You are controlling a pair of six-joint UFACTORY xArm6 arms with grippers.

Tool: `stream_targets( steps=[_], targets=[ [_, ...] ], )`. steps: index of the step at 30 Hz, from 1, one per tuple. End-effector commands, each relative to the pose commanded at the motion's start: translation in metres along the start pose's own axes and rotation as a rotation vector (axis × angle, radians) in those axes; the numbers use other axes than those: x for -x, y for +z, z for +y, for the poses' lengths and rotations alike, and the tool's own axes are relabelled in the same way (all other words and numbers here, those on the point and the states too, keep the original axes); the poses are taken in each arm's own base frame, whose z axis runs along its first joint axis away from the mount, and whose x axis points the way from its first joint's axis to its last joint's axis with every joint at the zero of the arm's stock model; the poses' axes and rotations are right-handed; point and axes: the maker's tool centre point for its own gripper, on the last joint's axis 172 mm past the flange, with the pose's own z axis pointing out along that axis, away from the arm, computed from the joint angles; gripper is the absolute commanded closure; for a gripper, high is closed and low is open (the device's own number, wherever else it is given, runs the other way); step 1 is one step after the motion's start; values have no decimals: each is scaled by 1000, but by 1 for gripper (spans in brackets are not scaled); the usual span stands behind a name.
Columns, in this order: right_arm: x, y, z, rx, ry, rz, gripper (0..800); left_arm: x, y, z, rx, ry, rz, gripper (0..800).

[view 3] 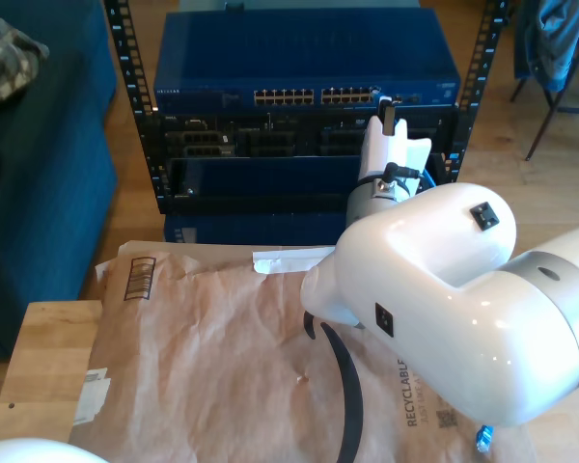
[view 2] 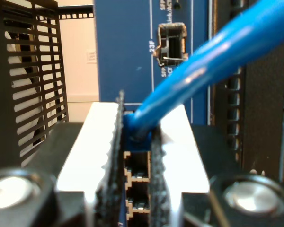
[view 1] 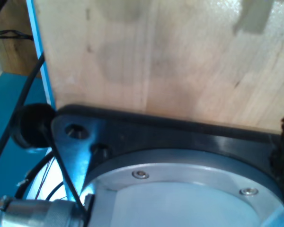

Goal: Grab the cable and plug it in

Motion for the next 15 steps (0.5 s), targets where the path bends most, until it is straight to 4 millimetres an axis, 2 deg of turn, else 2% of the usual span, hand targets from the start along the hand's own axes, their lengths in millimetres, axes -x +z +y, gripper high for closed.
stream_targets(
  steps=[15],
  targets=[
    [0, 1, -3, -4, 5, 1, 799, 0, 0, 0, 0, 0, 0, 0]
  ],
)
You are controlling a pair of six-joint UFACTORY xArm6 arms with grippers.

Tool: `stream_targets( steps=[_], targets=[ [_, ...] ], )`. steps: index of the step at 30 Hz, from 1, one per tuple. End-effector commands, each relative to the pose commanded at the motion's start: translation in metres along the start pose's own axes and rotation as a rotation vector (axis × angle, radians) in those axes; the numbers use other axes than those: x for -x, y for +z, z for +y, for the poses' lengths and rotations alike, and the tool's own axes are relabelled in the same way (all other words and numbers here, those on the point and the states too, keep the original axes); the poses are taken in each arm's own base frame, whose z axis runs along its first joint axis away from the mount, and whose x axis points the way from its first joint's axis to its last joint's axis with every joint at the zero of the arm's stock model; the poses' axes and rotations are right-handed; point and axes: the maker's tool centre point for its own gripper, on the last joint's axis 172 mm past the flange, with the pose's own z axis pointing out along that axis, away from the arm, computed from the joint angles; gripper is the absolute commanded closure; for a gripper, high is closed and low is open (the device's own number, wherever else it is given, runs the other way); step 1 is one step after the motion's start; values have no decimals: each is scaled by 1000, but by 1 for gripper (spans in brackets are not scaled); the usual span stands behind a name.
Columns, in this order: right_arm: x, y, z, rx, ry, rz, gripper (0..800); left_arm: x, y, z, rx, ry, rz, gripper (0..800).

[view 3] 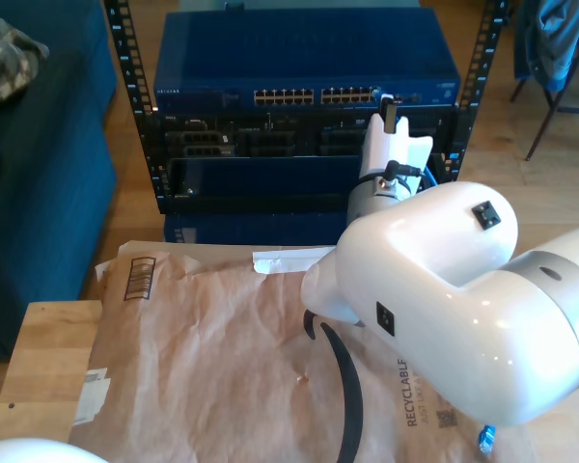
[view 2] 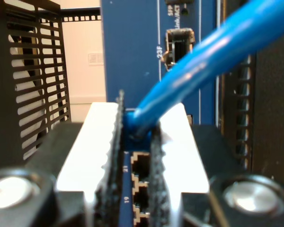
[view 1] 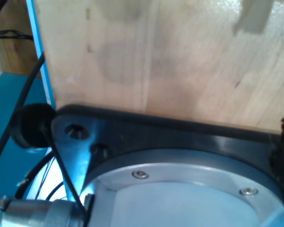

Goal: Grab the cable and plug it in

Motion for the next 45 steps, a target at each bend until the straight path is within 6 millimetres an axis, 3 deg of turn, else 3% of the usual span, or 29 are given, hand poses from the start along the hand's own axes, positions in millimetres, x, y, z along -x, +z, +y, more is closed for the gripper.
stream_targets(
  steps=[18, 45],
  targets=[
    [6, 4, -5, -7, 12, -6, 799, 0, 0, 0, 0, 0, 0, 0],
    [9, 5, 5, 24, 10, -18, 799, 0, 0, 0, 0, 0, 0, 0]
  ],
)
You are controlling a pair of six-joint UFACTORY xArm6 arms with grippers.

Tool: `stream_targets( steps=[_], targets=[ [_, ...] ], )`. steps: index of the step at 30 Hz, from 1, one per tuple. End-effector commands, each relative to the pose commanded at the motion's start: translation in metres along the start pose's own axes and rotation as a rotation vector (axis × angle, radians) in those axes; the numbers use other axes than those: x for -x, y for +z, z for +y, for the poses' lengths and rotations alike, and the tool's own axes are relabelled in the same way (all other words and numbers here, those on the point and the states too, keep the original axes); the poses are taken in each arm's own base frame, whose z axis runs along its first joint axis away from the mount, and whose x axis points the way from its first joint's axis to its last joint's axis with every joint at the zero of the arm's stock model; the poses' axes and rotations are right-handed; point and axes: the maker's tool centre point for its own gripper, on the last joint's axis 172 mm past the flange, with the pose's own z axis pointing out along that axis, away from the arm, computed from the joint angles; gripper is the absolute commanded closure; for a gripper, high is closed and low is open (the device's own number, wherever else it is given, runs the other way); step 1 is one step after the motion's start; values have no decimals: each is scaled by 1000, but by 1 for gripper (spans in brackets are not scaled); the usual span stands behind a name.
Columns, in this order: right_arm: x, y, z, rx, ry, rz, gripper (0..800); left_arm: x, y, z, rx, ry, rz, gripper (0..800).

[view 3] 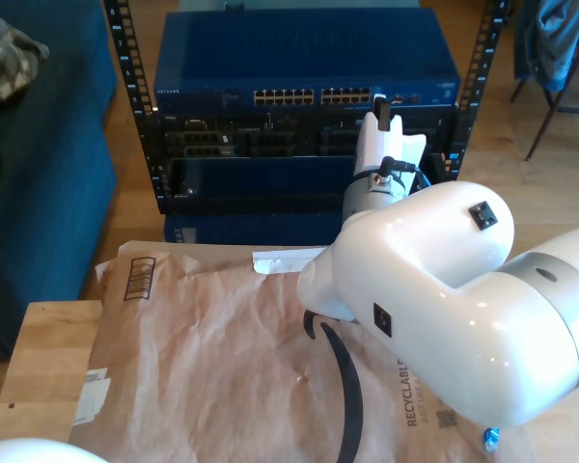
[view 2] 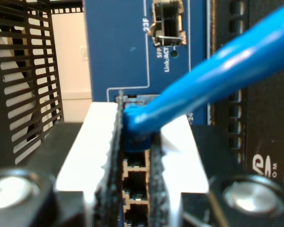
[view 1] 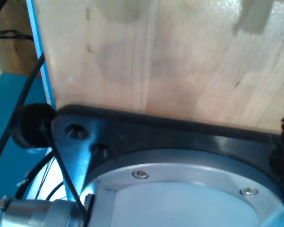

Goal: Grab the cable and plug it in

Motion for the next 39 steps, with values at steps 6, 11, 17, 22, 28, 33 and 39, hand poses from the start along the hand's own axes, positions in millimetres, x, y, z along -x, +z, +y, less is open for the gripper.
stream_targets(
  steps=[6, 11, 17, 22, 28, 33, 39],
  targets=[
    [3, 4, 0, 8, 8, -6, 799, 0, 0, 0, 0, 0, 0, 0],
    [2, 5, 0, 9, 8, -4, 798, 0, 0, 0, 0, 0, 0, 0],
    [2, 6, 5, 31, 8, -9, 581, 0, 0, 0, 0, 0, 0, 0],
    [-1, -2, 1, 45, 9, -9, 577, 0, 0, 0, 0, 0, 0, 0],
    [17, -16, -5, 84, 16, -55, 502, 0, 0, 0, 0, 0, 0, 0],
    [14, -28, 9, 182, 5, -80, 454, 0, 0, 0, 0, 0, 0, 0],
    [10, -37, -3, 274, 30, -117, 372, 0, 0, 0, 0, 0, 0, 0]
  ],
)
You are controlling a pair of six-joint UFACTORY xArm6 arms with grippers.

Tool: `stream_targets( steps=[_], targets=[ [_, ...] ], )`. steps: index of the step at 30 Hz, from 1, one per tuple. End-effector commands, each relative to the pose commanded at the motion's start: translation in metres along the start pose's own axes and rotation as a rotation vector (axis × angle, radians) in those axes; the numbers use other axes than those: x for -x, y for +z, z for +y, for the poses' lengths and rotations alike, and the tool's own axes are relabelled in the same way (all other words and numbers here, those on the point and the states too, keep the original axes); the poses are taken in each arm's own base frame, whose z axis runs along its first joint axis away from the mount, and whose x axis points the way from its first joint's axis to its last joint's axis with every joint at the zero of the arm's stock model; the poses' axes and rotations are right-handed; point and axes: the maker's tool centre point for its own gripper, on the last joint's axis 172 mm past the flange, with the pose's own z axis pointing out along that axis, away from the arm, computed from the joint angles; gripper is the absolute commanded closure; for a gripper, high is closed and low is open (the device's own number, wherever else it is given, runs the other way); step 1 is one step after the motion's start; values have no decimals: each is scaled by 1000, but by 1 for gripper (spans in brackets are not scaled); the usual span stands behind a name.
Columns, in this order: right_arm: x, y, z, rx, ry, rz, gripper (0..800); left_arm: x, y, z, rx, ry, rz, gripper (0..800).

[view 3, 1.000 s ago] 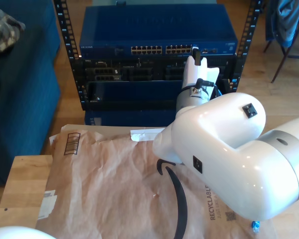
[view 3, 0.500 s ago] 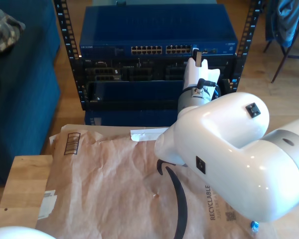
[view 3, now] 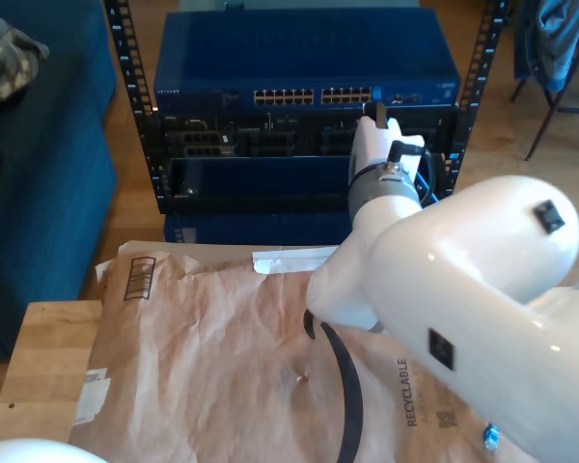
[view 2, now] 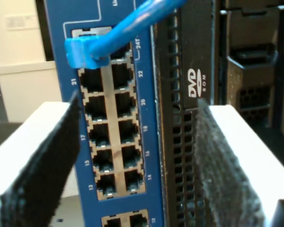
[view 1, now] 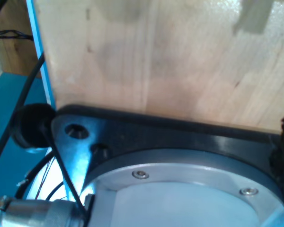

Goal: Grab the cable and plug it in

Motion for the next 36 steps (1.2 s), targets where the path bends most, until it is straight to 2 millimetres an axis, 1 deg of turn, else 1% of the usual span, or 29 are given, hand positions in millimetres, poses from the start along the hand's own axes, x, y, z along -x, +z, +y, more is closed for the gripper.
stream_targets(
  steps=[2, 4, 6, 8, 11, 13, 15, 18, 20, 21, 22, 23, 24, 25, 26, 30, 33, 36],
  targets=[
    [-15, -7, -3, 38, 2, 2, 320, 0, 0, 0, 0, 0, 0, 0],
    [-36, -18, -4, 76, -20, 10, 260, 0, 0, 0, 0, 0, 0, 0],
    [-57, -25, 3, 137, -64, 14, 183, 0, 0, 0, 0, 0, 0, 0],
    [-80, -25, 8, 194, -60, 27, 175, 0, 0, 0, 0, 0, 0, 0],
    [-135, -29, -4, 220, -29, 83, 145, 0, 0, 0, 0, 0, 0, 0],
    [-159, -29, -6, 261, -57, 85, 83, 0, 0, 0, 0, 0, 0, 0],
    [-190, -33, -12, 303, -72, 95, 65, 0, 0, 0, 0, 0, 0, 0],
    [-234, -43, -16, 353, -130, 113, 64, 0, 0, 0, 0, 0, 0, 0],
    [-259, -52, -18, 389, -174, 114, 64, 0, 0, 0, 0, 0, 0, 0],
    [-271, -59, -15, 416, -192, 108, 53, 0, 0, 0, 0, 0, 0, 0],
    [-287, -69, -9, 448, -206, 106, 24, 0, 0, 0, 0, 0, 0, 0],
    [-304, -80, -2, 483, -217, 107, 12, 0, 0, 0, 0, 0, 0, 0],
    [-323, -93, -1, 504, -227, 112, 12, 0, 0, 0, 0, 0, 0, 0],
    [-337, -105, 3, 528, -232, 111, 11, 0, 0, 0, 0, 0, 0, 0],
    [-349, -118, 11, 555, -235, 109, 11, 0, 0, 0, 0, 0, 0, 0],
    [-398, -166, 30, 632, -257, 113, 8, 0, 0, 0, 0, 0, 0, 0],
    [-425, -200, 46, 691, -267, 89, 4, 0, 0, 0, 0, 0, 0, 0],
    [-443, -233, 50, 723, -272, 60, 4, 0, 0, 0, 0, 0, 0, 0]
  ],
)
